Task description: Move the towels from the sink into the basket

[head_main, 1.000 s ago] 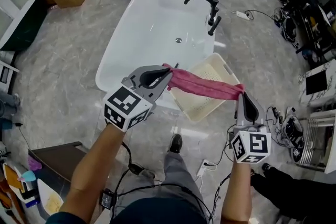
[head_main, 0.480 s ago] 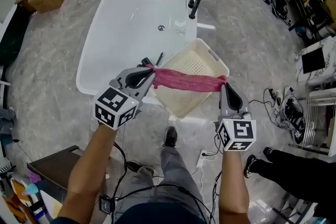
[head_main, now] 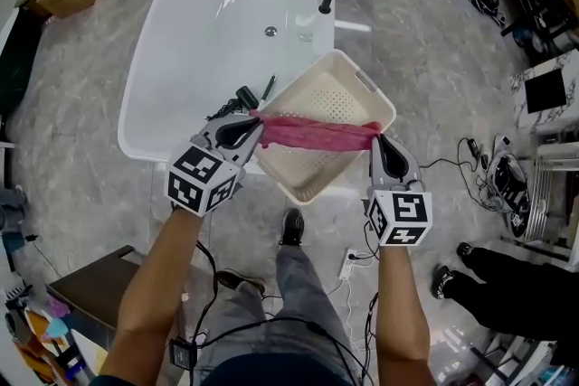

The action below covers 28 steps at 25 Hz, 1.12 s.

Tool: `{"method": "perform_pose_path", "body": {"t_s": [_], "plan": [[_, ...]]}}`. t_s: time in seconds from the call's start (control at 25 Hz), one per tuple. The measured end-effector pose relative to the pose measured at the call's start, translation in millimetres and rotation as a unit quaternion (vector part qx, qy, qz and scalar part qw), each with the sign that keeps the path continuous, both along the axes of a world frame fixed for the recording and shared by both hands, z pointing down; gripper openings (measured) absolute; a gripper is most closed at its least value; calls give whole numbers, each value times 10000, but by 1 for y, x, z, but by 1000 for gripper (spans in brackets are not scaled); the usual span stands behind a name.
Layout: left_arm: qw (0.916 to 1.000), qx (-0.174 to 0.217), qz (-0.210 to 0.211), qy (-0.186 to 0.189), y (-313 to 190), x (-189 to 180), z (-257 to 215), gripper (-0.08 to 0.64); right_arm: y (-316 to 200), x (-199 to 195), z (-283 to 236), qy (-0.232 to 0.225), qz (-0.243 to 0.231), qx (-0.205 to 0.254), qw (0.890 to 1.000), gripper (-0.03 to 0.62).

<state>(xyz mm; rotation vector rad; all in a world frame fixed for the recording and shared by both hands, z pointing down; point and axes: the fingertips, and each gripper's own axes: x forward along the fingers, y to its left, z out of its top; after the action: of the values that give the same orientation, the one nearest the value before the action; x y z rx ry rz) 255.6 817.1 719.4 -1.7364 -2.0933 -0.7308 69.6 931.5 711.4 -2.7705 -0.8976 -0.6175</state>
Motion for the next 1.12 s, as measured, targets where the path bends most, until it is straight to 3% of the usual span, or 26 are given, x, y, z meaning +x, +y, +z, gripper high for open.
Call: {"method": "perform_pose_path", "body": {"t_s": [0.48,0.8,1.12], "plan": [[9990,451,-52,-47,9,5,60,21,8,8,62,-391,-136,391,9984,25],[9973,708,70,-169,3,3,73,40,2,19,81,-725,-275,689,9946,34],[9981,580,24,-188,-1,13,59,52,-2,29,83,-1007,-344,759,9914,123]]}}
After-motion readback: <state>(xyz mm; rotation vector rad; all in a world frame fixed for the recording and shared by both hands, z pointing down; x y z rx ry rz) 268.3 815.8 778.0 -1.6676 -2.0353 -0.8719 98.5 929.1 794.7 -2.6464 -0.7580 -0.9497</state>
